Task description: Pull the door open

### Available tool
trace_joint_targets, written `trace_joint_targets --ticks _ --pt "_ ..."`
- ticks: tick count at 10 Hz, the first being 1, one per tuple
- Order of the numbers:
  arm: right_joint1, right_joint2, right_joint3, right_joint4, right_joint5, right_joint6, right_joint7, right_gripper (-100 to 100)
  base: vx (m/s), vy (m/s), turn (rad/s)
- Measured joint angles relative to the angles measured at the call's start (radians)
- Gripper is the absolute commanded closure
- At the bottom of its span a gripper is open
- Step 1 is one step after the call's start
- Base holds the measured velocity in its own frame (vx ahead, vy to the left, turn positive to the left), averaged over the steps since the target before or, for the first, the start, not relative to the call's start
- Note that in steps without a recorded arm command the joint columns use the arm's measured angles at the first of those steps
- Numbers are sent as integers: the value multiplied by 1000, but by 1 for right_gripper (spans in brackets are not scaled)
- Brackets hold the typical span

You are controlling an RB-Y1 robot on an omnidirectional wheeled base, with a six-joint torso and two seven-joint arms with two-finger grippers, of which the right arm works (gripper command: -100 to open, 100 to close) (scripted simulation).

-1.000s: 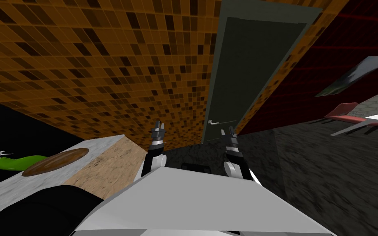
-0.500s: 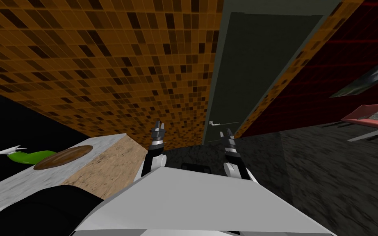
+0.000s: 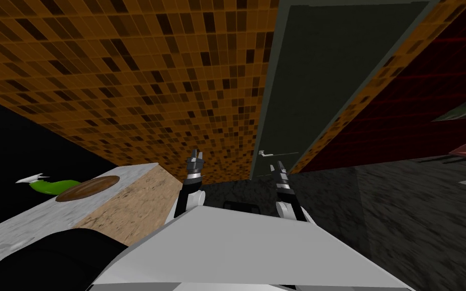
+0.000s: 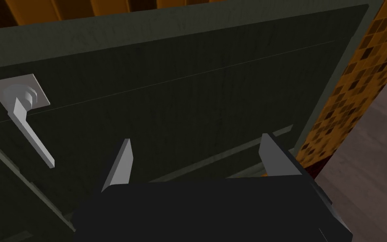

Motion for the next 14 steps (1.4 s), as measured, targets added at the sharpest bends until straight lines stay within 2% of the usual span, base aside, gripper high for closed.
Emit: trace_joint_targets --ticks 3,12,14 --pt "-11 -13 3 71 0 -22 -8 -100 39 -55 89" --pt "-79 -61 4 301 -5 -82 -32 -100 35 -49 74" --pt "-85 -74 4 353 -6 -102 -40 -100 38 -50 65"
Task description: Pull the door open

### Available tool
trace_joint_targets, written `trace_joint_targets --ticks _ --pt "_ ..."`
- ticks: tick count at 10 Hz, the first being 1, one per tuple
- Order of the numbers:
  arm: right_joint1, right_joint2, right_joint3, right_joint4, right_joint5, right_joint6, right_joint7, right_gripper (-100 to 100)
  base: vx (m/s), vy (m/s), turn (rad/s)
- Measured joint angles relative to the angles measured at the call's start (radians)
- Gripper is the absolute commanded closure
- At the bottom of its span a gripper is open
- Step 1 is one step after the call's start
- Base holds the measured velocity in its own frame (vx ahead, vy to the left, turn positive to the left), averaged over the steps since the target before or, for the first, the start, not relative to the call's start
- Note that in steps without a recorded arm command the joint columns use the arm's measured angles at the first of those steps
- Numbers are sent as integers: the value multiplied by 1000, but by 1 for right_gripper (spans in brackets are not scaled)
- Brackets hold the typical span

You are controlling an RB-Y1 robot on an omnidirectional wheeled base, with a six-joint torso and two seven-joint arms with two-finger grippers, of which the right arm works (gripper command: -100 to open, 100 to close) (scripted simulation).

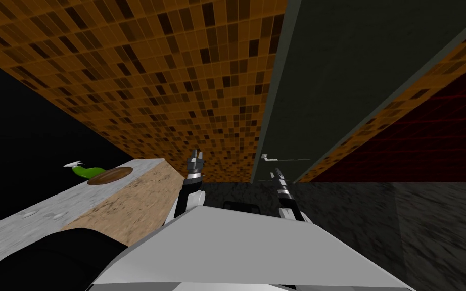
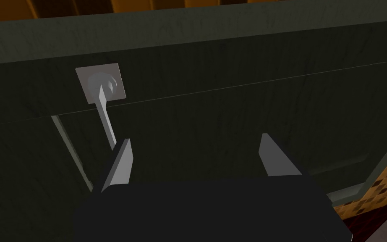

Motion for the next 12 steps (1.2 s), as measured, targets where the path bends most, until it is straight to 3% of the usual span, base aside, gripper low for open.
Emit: trace_joint_targets --ticks 3,12 --pt "-18 -17 -1 65 -2 -16 -10 -100 37 -48 77" --pt "-89 -62 1 322 -7 -86 -34 -100 40 -62 84"
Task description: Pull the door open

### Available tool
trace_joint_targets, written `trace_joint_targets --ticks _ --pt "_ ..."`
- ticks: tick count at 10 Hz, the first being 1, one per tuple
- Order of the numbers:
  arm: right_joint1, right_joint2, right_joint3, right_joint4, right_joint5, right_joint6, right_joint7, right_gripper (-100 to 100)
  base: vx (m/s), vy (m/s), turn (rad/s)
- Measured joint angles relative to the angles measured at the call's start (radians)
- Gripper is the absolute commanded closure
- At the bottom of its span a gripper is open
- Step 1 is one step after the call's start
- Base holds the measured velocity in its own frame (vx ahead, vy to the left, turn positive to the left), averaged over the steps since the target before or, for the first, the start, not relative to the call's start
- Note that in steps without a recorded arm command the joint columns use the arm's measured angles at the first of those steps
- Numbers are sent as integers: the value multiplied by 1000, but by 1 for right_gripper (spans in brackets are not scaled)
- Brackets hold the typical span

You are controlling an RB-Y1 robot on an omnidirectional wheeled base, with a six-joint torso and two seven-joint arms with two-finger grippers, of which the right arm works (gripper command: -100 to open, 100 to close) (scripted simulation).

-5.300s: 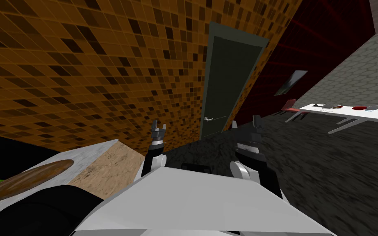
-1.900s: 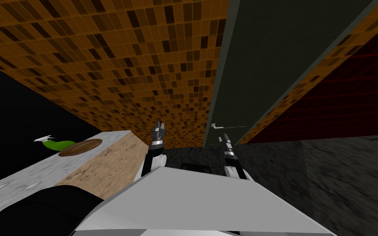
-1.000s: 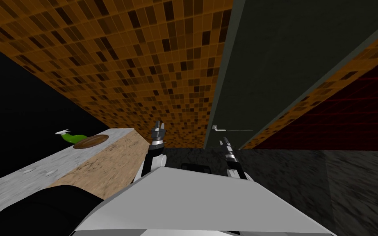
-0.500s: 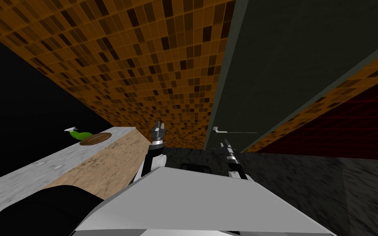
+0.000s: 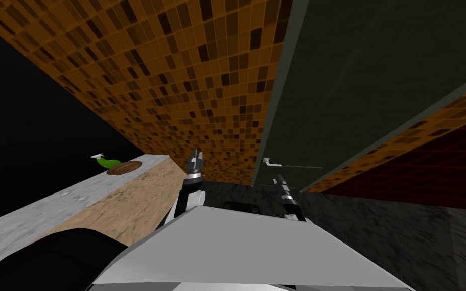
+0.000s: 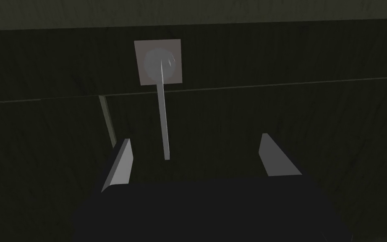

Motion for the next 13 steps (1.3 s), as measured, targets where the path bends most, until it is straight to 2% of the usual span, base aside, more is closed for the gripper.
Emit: trace_joint_targets --ticks 1,2,4,5,10,11,13 --pt "-4 -7 0 24 -1 -7 -4 -100 31 -55 63" --pt "-20 -15 0 69 -2 -21 -10 -100 35 -52 88" --pt "-27 -23 0 110 -3 -33 -14 -100 25 -47 39" --pt "-28 -23 0 113 -3 -35 -14 -100 124 23 166" --pt "-23 -55 -43 162 -29 -63 -40 -100 177 17 135" --pt "-32 -60 -50 190 -33 -77 -46 -100 160 25 165" --pt "-26 -75 -69 217 -45 -99 -59 -100 144 -6 69"
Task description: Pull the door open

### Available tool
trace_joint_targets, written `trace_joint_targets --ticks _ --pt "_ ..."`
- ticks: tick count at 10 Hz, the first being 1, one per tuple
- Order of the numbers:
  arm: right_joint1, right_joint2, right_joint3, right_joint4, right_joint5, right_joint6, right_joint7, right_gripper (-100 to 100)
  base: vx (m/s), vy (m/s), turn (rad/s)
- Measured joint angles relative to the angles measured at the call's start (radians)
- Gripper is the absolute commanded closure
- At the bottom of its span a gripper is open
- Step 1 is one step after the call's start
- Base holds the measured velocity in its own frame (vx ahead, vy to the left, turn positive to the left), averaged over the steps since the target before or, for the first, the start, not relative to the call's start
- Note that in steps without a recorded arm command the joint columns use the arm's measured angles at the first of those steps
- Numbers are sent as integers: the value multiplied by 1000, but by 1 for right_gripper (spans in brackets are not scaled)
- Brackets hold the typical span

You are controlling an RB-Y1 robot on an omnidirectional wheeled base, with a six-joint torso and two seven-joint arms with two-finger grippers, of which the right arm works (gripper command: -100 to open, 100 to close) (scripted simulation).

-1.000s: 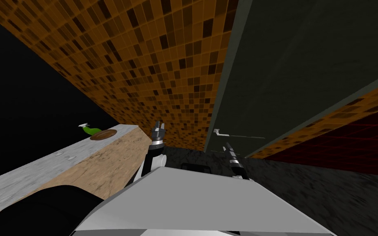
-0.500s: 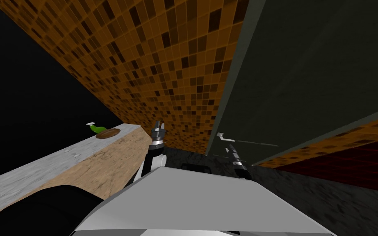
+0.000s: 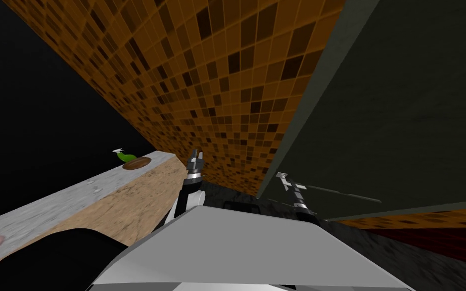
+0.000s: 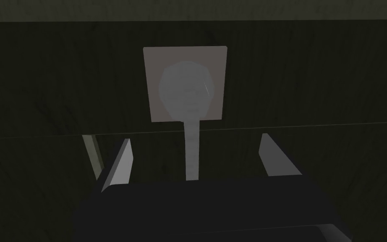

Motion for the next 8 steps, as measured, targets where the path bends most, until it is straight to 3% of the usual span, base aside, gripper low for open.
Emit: trace_joint_targets --ticks 1,6,8 --pt "0 -1 -1 2 -1 -3 -1 100 -15 3 -14" --pt "0 1 1 1 1 2 0 100 -16 1 0" --pt "4 -9 4 7 1 -9 -7 100 -146 -51 161"
